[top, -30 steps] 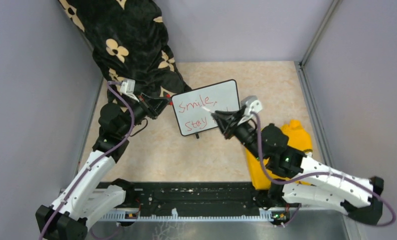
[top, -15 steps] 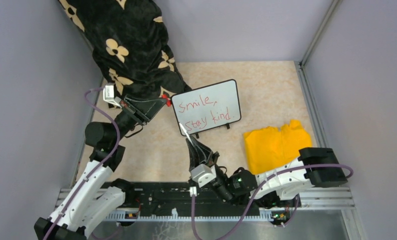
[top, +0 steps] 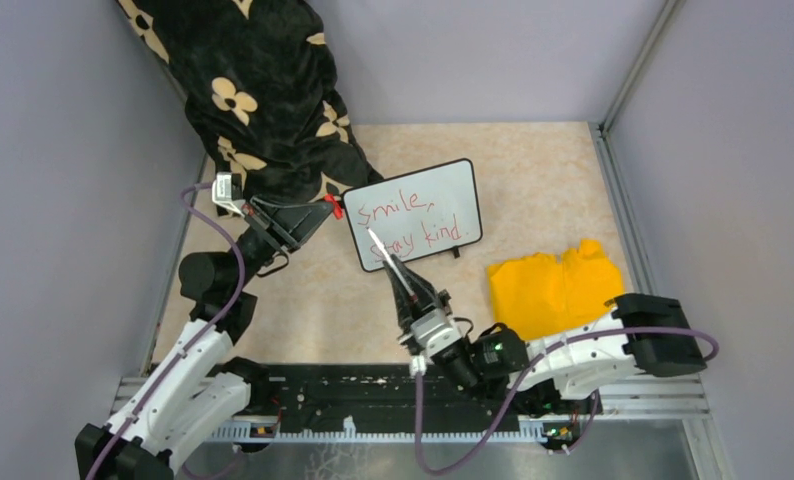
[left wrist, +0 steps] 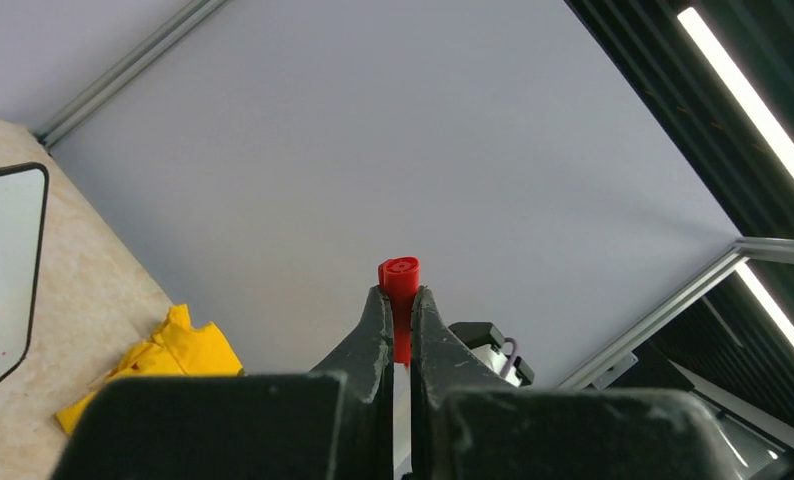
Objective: Write a sentence on the whiteboard
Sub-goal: Close the whiteboard marker at the center of the board.
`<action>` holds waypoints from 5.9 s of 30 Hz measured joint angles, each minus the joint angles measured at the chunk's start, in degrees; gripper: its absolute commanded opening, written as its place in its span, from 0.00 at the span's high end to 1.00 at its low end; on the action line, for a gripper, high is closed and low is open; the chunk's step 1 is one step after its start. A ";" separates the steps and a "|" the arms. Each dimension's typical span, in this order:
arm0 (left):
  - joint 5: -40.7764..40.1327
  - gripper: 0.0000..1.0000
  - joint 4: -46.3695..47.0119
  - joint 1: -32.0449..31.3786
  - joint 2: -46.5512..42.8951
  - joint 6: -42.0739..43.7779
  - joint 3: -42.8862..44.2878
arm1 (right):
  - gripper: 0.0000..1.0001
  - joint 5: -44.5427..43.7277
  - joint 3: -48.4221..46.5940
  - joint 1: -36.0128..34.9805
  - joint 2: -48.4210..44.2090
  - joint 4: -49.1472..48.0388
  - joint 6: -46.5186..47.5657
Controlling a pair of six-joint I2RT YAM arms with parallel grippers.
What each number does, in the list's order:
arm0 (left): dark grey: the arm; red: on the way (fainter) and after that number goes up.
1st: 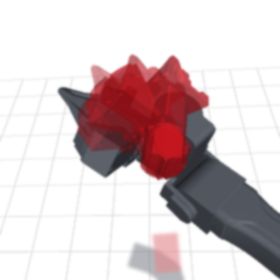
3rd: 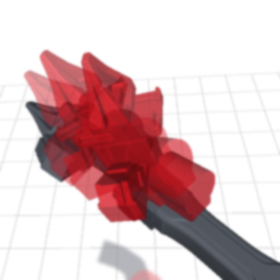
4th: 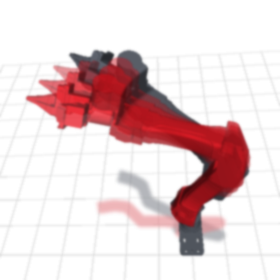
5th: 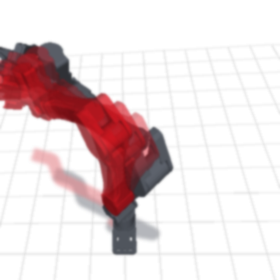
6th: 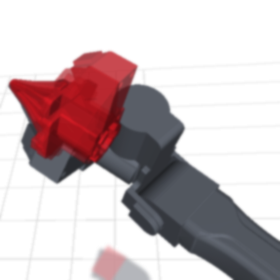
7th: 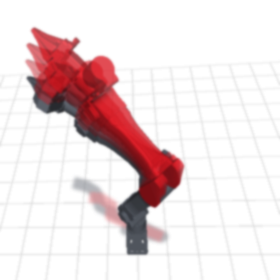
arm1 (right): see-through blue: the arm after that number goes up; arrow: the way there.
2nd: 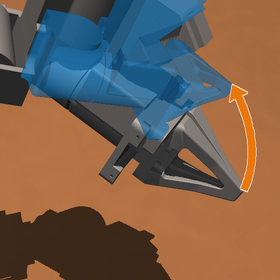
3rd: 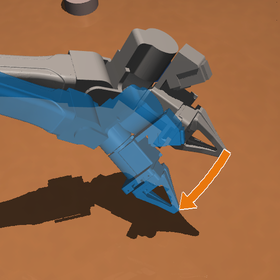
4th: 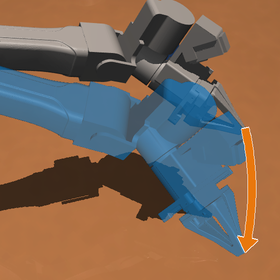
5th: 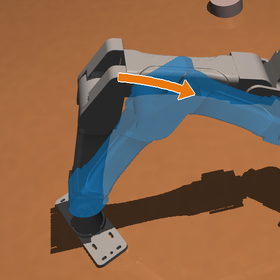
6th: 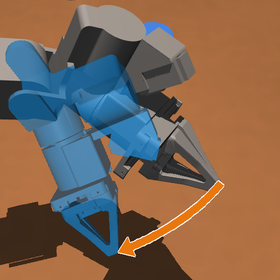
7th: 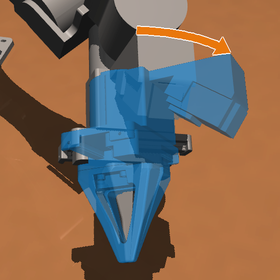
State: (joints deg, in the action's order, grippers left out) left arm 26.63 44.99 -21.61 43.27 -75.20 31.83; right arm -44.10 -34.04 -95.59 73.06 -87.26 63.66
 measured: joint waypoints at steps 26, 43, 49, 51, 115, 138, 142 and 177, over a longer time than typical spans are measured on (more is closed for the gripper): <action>0.76 1.00 10.21 -0.94 10.45 -6.23 8.87 | 1.00 12.31 -2.14 8.87 -13.22 20.02 -28.35; -0.70 1.00 10.38 -7.32 10.99 -5.27 8.02 | 1.00 12.26 -2.14 8.87 -12.17 17.79 -28.33; -2.01 1.00 10.34 -8.46 10.91 -4.48 7.02 | 1.00 12.26 -2.14 8.90 -12.24 16.85 -28.33; -2.29 1.00 10.34 -8.72 10.78 -4.42 6.82 | 1.00 12.26 -2.14 8.87 -12.28 16.70 -28.33; -17.94 1.00 9.66 -21.99 12.50 -0.72 5.70 | 1.00 7.02 -2.51 9.14 -5.20 1.49 -20.79; -20.37 1.00 9.92 -24.06 14.29 2.08 5.73 | 1.00 3.41 -3.19 9.14 -3.02 -0.94 -16.90; -20.39 1.00 9.99 -24.24 14.29 2.23 5.73 | 1.00 3.41 -3.19 9.14 -3.02 -0.94 -16.87; -27.28 1.00 9.68 -29.31 14.93 8.66 6.99 | 1.00 0.68 -5.53 8.92 -1.25 -1.18 -12.59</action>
State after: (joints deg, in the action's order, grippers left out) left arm -0.64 54.68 -50.92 58.19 -66.54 38.83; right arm -43.42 -39.57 -86.67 71.81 -88.44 51.07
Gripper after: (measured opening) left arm 0.027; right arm 0.124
